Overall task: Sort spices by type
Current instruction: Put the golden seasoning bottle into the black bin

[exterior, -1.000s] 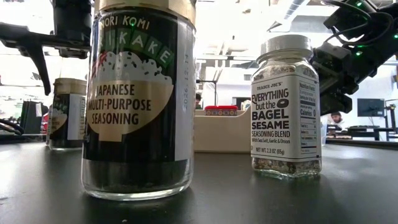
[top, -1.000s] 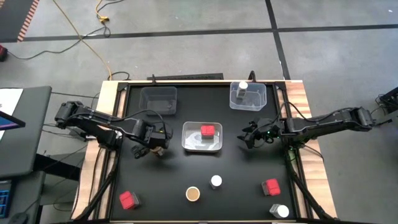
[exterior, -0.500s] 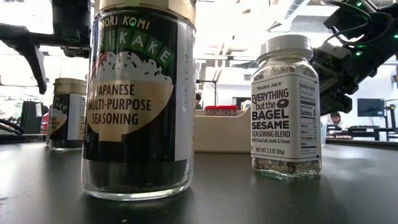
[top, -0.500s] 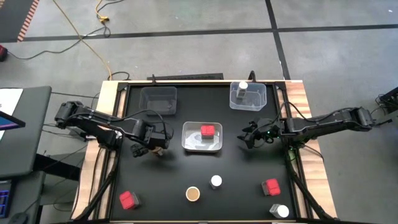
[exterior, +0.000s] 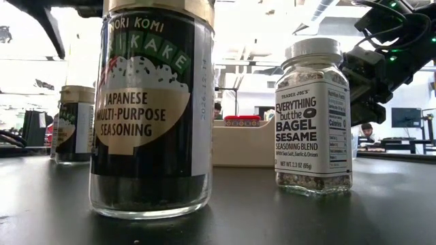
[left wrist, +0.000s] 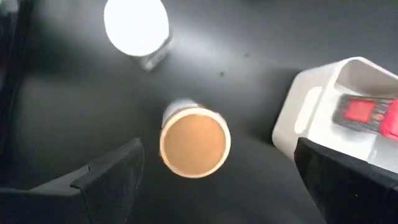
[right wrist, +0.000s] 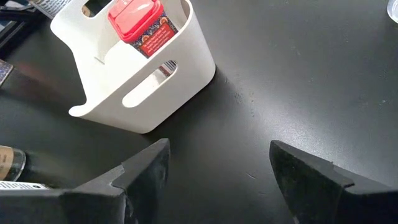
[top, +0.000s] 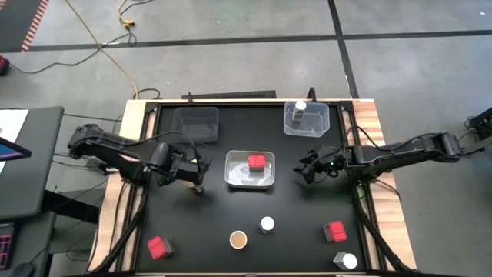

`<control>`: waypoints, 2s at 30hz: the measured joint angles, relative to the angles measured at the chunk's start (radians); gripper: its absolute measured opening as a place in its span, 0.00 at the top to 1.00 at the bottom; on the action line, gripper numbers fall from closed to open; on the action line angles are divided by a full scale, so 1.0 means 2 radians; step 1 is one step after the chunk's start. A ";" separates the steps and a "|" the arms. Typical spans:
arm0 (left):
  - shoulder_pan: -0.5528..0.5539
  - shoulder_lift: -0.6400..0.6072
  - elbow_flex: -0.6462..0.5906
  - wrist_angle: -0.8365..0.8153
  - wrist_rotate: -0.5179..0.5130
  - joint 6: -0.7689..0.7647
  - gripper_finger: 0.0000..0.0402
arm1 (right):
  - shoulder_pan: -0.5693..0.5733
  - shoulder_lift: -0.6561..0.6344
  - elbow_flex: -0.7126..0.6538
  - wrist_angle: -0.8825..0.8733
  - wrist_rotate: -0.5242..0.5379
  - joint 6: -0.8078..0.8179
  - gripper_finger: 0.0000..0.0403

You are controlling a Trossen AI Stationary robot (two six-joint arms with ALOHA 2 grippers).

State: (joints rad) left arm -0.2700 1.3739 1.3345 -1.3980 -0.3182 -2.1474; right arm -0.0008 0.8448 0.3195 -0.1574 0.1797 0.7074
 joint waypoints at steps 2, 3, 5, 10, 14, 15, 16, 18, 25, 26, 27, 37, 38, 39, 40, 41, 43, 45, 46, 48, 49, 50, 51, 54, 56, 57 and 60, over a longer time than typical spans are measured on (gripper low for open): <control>-0.012 0.000 0.012 -0.013 -0.027 0.023 0.01 | 0.000 0.000 0.000 0.000 0.000 0.000 0.25; -0.019 0.000 0.014 -0.018 -0.046 0.051 0.01 | 0.000 0.000 0.000 0.000 0.000 0.000 0.25; -0.033 0.000 0.014 -0.019 -0.084 0.155 0.01 | 0.000 0.000 0.000 0.000 0.000 0.000 0.25; -0.046 0.000 0.009 0.041 -0.102 0.426 0.01 | 0.000 0.000 0.000 0.000 0.000 0.000 0.25; -0.046 0.000 0.009 0.115 -0.103 0.486 0.01 | -0.001 0.000 0.000 0.002 0.000 -0.008 0.25; -0.046 0.000 0.009 0.128 -0.104 0.500 0.01 | -0.001 0.000 0.000 0.002 0.000 -0.013 0.25; -0.045 0.000 0.009 0.139 -0.105 0.514 0.01 | -0.001 0.000 0.000 0.002 0.000 -0.016 0.25; -0.039 0.000 0.009 0.158 -0.105 0.537 0.01 | -0.001 0.000 0.000 0.002 0.000 -0.015 0.25; -0.024 0.000 0.009 0.170 -0.081 0.648 0.01 | 0.000 0.000 0.000 0.008 0.000 -0.013 0.25; -0.021 0.000 0.009 0.172 -0.076 0.664 0.01 | 0.001 0.000 0.000 0.012 0.000 -0.013 0.25; -0.018 0.000 0.009 0.172 -0.075 0.685 0.01 | 0.002 0.000 0.000 0.017 0.000 -0.012 0.25; -0.016 0.000 0.009 0.169 -0.059 0.936 0.01 | 0.054 0.004 0.119 -0.060 0.063 -0.025 0.25; -0.015 0.000 0.009 0.169 -0.055 0.956 0.01 | 0.062 0.008 0.136 -0.084 0.077 -0.025 0.25; -0.014 0.000 0.009 0.167 -0.052 0.974 0.01 | 0.070 0.014 0.156 -0.113 0.089 -0.020 0.25; -0.013 0.000 0.009 0.163 -0.052 0.991 0.01 | 0.078 0.021 0.176 -0.140 0.097 -0.011 0.25; -0.012 0.000 0.009 0.160 -0.052 1.007 0.01 | 0.086 0.029 0.195 -0.165 0.104 0.000 0.25; -0.012 0.000 0.009 0.148 -0.053 1.034 0.01 | 0.101 0.052 0.230 -0.211 0.107 0.029 0.25; -0.012 0.000 0.009 0.138 -0.053 1.052 0.01 | 0.119 0.080 0.260 -0.257 0.108 0.057 0.25; -0.012 0.000 0.009 0.132 -0.053 1.059 0.01 | 0.128 0.096 0.274 -0.279 0.108 0.069 0.25; -0.012 0.000 0.009 0.119 -0.053 1.062 0.01 | 0.146 0.127 0.301 -0.325 0.108 0.094 0.25; -0.011 0.000 0.009 0.111 -0.053 1.062 0.01 | 0.156 0.142 0.314 -0.347 0.108 0.109 0.25; -0.011 0.000 0.009 0.103 -0.053 1.059 0.01 | 0.165 0.155 0.325 -0.367 0.108 0.125 0.25; -0.011 0.000 0.009 0.095 -0.053 1.056 0.01 | 0.173 0.169 0.334 -0.386 0.108 0.139 0.25; -0.010 0.000 0.009 0.079 -0.036 1.050 0.01 | 0.196 0.197 0.354 -0.411 0.107 0.172 0.25; -0.005 0.000 0.009 0.074 -0.008 1.046 0.01 | 0.207 0.209 0.360 -0.410 0.107 0.187 0.25; -0.002 0.000 0.009 0.075 0.007 1.044 0.01 | 0.212 0.213 0.362 -0.410 0.107 0.193 0.25; 0.010 0.000 0.009 0.076 0.043 1.061 0.01 | 0.223 0.226 0.363 -0.410 0.107 0.215 0.25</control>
State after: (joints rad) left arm -0.2491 1.3746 1.3516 -1.2469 -0.2327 -0.0254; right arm 0.4447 1.2962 1.0454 -0.9778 0.3946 1.1383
